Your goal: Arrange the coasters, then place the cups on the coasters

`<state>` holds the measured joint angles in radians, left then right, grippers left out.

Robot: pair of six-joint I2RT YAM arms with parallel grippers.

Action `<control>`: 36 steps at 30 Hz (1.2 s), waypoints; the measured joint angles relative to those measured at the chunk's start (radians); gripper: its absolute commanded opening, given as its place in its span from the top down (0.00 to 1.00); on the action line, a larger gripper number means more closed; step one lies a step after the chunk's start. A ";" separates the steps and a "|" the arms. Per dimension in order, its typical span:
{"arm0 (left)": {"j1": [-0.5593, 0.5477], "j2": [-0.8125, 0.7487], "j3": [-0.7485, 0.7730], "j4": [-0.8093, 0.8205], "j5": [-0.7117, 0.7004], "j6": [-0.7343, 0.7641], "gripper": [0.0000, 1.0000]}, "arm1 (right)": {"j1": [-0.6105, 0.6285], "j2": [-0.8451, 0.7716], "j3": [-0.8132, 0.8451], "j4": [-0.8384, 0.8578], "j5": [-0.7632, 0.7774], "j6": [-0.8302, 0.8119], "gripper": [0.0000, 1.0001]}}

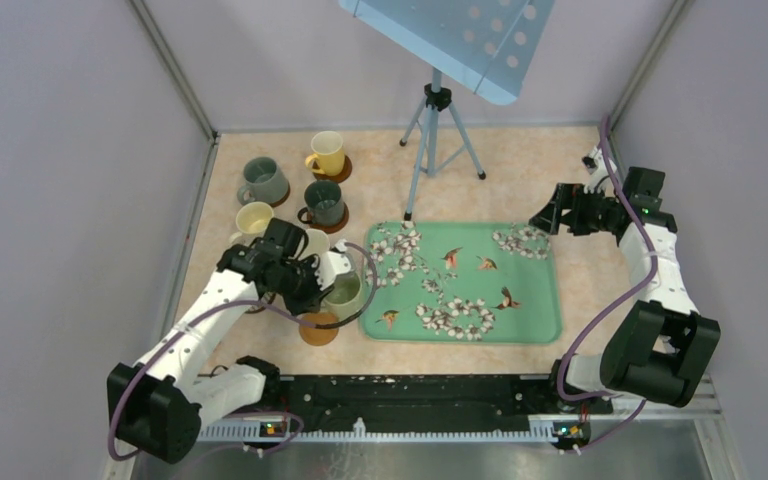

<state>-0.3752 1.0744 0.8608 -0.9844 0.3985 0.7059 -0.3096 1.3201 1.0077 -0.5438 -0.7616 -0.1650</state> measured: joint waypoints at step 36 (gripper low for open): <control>0.171 -0.161 -0.166 -0.158 -0.114 0.235 0.77 | 0.000 0.000 0.000 0.000 0.000 0.000 0.04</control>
<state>-0.2039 0.9131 0.6949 -1.1427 0.2840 0.9413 -0.3096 1.3201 1.0077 -0.5438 -0.7616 -0.1650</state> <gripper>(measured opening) 0.237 0.961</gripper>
